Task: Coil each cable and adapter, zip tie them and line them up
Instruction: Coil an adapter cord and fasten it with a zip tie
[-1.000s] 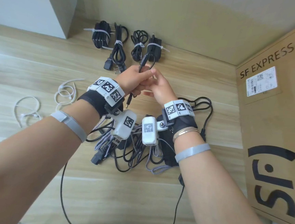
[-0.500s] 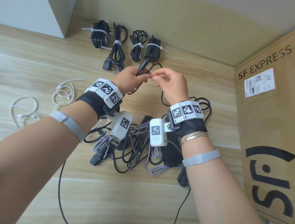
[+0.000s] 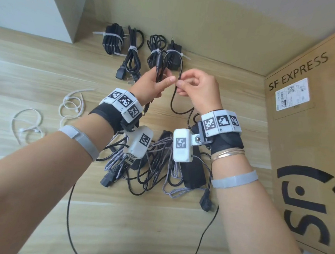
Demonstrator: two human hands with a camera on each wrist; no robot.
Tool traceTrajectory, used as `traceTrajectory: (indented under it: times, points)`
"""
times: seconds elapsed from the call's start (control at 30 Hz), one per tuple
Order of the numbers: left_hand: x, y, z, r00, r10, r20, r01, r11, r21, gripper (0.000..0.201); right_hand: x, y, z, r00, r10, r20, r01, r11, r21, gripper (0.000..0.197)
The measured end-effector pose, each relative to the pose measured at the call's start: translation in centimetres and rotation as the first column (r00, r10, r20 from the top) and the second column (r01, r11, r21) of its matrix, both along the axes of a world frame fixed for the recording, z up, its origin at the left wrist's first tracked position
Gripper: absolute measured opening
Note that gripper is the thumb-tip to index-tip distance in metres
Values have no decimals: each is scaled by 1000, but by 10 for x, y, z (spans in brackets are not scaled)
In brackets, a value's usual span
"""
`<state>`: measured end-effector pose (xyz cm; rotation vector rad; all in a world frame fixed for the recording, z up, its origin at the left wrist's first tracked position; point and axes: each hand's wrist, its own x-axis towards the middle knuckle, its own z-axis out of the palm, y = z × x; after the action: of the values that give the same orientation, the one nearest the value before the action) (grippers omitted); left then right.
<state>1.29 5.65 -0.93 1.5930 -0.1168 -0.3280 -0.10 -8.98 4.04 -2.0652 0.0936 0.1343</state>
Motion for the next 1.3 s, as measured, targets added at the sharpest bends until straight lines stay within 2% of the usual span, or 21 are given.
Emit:
traceTrajectory:
  times: [0.13, 0.27, 0.4, 0.5, 0.63, 0.83, 1.0, 1.13, 1.17, 1.3]
  points:
    - [-2, -2, 6, 999, -32, -2, 31, 996, -86, 9, 0, 5, 6, 998, 43, -36, -40, 996, 76, 16]
    - [0, 1, 1, 999, -27, 35, 26, 999, 33, 12, -2, -2, 0, 999, 52, 11, -51, 991, -128, 14]
    - [-2, 2, -1, 999, -39, 8, 39, 997, 71, 29, -9, 3, 1, 993, 100, -66, -104, 992, -65, 14]
    - [-6, -5, 3, 998, -63, -26, 63, 998, 12, 33, -9, 11, -1, 996, 81, -44, -85, 990, -112, 18]
    - [-6, -8, 7, 993, -118, 13, 115, 983, 144, 31, -5, 10, -4, 996, 88, 4, -85, 970, -227, 20]
    - [-5, -7, 7, 998, 9, -66, -7, 999, 41, 34, -5, -4, -5, 969, 156, -190, -215, 914, -345, 7]
    - [-2, 1, 12, 994, 67, -84, -66, 998, 6, 37, -11, -12, -11, 950, 200, -241, -286, 865, -411, 34]
    - [-6, -2, 14, 995, 65, -71, -65, 998, 8, 35, -10, -10, -18, 959, 163, -232, -253, 861, -441, 15]
    - [-7, -2, 13, 996, 55, -64, -54, 998, 28, 35, -9, -9, -18, 961, 155, -229, -245, 859, -449, 15]
    - [-8, -1, 11, 998, 39, -47, -35, 996, 78, 35, -9, -9, -14, 948, 143, -286, -241, 907, -345, 46]
